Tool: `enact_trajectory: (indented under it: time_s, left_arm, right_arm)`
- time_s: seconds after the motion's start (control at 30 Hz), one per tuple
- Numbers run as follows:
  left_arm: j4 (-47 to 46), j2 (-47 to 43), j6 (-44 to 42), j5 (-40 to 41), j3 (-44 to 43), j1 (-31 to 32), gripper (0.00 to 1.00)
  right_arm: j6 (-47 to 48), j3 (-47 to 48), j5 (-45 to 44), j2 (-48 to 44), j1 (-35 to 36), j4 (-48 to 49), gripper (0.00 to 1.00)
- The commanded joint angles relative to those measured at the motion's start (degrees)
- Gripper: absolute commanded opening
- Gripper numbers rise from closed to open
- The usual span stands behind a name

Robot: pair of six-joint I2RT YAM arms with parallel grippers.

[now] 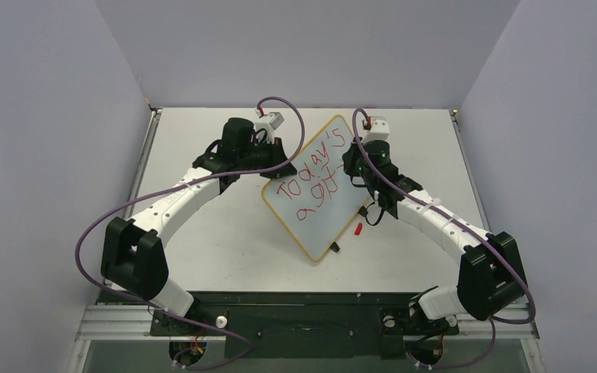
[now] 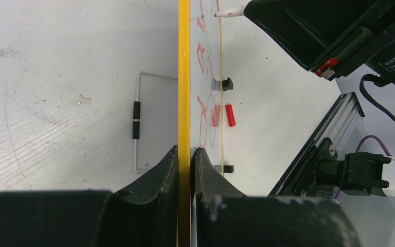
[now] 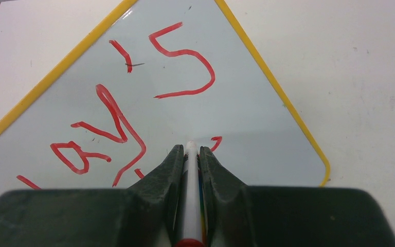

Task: Write a sentence on the whiteboard

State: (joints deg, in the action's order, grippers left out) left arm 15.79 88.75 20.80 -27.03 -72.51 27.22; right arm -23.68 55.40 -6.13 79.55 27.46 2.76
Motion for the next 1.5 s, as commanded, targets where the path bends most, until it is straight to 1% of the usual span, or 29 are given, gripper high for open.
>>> enact_trajectory:
  time_s: [0.0, 0.27, 0.9, 1.23, 1.47]
  left_arm:
    - [-2.2, -0.8, -4.8, 2.9, -0.2, -0.2, 0.0]
    - [-2.2, -0.9, -4.8, 2.9, -0.2, 0.0, 0.0]
    - [-1.9, -1.4, -5.0, 3.2, -0.1, -0.2, 0.0]
    - [-1.9, -1.7, -5.0, 3.2, 0.0, -0.2, 0.0]
    - [-1.8, -1.7, -5.1, 3.3, -0.1, -0.2, 0.0]
  right_arm:
    - [-0.7, 3.1, 0.9, 1.7, 0.5, 2.3, 0.0]
    - [-0.8, 3.1, 1.2, 2.9, 0.4, 2.5, 0.0]
    - [-2.5, -5.7, 3.8, 0.2, 0.9, 4.0, 0.0]
    - [-2.4, -8.7, 1.8, -1.6, 0.9, 3.3, 0.0]
    - [-1.6, -8.0, 0.4, -1.8, 0.4, 2.1, 0.0]
